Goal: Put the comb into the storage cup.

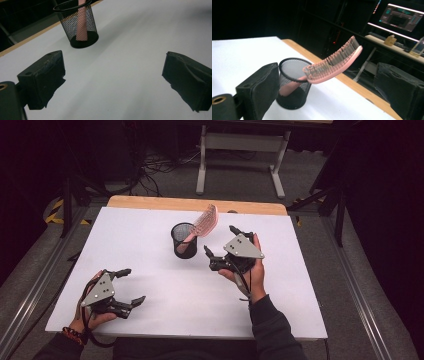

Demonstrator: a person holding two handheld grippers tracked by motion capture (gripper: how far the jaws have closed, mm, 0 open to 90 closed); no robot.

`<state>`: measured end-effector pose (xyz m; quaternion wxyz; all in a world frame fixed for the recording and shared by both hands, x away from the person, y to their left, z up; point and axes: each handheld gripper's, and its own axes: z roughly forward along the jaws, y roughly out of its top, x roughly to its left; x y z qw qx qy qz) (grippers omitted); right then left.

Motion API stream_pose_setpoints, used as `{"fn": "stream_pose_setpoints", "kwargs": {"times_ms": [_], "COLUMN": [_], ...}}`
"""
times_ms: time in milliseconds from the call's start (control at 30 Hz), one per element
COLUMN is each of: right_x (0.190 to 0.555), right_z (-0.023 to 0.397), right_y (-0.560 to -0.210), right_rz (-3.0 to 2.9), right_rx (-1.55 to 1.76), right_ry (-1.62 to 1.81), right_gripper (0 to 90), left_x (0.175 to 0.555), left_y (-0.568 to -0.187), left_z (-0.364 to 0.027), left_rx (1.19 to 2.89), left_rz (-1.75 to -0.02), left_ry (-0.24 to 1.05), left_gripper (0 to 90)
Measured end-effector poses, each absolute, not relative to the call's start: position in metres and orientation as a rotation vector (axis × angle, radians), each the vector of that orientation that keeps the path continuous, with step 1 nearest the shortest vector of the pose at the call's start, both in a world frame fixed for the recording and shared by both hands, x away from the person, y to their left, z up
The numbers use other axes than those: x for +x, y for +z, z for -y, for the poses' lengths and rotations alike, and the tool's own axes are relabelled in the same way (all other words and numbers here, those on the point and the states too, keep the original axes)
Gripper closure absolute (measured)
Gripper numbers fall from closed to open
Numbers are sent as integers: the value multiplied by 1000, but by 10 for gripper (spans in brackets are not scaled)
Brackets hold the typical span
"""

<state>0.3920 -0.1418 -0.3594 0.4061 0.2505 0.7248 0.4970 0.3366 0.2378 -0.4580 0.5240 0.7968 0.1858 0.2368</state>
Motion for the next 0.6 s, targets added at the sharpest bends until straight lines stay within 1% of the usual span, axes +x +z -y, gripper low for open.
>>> {"fn": "stream_pose_setpoints", "kwargs": {"times_ms": [600], "right_x": [375], "right_z": [151], "right_y": [-362], "right_rz": [-1826], "right_rx": [603], "right_ry": [1217], "right_gripper": [65], "left_x": [335], "left_y": [-457], "left_z": [-238], "left_rx": [1904], "left_rz": [-441], "left_ry": [577], "left_gripper": [53]}}
